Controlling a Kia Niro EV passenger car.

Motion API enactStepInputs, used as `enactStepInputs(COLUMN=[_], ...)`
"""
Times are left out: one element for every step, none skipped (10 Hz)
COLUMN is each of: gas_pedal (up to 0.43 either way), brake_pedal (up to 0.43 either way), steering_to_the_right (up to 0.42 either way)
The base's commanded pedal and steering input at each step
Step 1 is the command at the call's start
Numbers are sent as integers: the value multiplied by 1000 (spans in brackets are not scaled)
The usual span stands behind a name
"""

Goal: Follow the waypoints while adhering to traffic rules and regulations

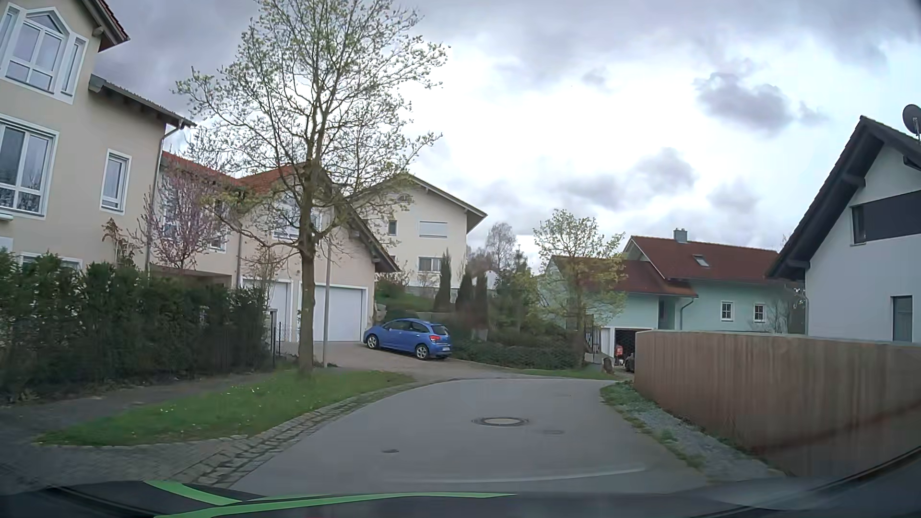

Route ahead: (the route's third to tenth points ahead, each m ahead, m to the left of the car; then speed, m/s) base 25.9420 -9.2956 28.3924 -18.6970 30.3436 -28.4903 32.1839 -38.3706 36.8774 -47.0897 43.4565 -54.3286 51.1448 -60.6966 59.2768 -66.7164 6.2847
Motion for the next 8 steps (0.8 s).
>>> enactStepInputs(gas_pedal=[0,0,0,0,0,0,0,0], brake_pedal=[0,0,0,0,0,0,0,0], steering_to_the_right=[28,33,40,47,51,54,57,63])
